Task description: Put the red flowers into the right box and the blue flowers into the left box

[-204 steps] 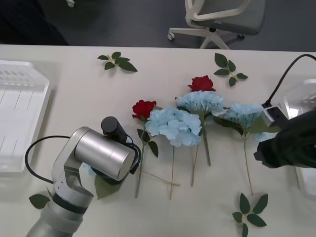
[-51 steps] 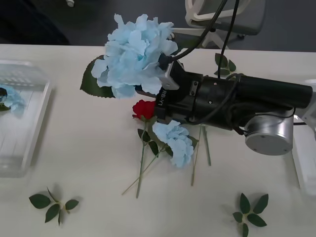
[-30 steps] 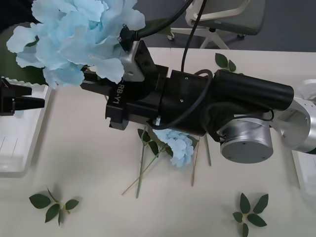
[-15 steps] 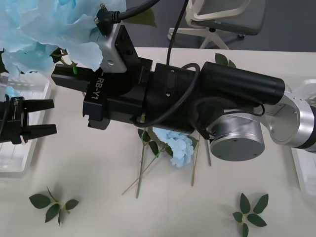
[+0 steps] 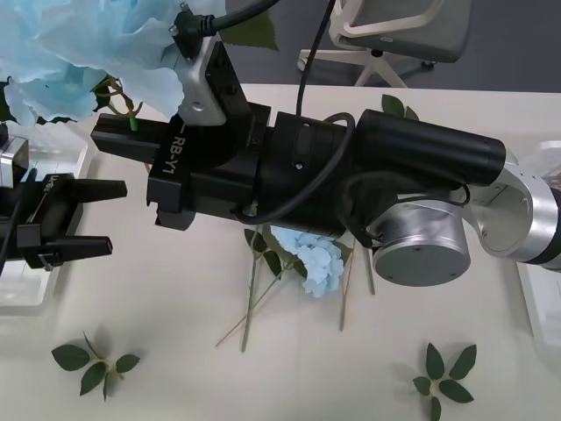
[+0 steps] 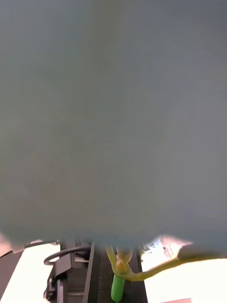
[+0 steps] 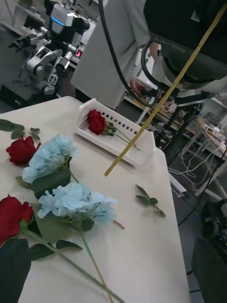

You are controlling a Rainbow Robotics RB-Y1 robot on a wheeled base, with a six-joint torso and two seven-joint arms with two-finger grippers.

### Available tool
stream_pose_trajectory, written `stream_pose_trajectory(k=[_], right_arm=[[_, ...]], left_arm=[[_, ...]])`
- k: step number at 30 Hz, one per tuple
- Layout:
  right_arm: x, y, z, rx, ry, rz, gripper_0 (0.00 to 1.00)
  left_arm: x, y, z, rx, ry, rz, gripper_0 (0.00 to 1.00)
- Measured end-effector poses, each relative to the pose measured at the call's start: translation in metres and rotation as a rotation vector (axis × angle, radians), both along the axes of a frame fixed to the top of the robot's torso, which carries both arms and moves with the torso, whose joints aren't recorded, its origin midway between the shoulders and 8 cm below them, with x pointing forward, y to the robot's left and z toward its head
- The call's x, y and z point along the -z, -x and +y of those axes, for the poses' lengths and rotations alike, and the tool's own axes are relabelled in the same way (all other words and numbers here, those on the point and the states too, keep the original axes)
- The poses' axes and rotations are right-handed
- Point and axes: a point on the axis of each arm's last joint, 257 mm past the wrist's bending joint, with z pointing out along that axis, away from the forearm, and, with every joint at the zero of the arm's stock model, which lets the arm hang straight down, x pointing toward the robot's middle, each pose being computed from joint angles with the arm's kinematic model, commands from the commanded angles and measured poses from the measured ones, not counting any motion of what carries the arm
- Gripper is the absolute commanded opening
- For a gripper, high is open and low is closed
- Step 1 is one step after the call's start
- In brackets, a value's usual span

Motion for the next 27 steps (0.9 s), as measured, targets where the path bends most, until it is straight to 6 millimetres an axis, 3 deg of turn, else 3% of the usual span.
stream_pose_trajectory(k=[7,16,27], right_arm=[[0.000,0.000,0.000,-0.002,-0.001,0.011,0.00],[0.000,0.000,0.000,-0.006,-0.004,0.037,0.00],[0.000,-0.001,-0.001,-0.008,-0.006,0.054,0.00]], left_arm=[[-0.020,-0.007,-0.018,0.054,-0.011,-0.059,1.00],[-0.050,-0.014,-0.057,0.140,0.031,-0.131,1.00],[-0.056,0.003,-0.093,0.221,0.055,-0.173,1.00]])
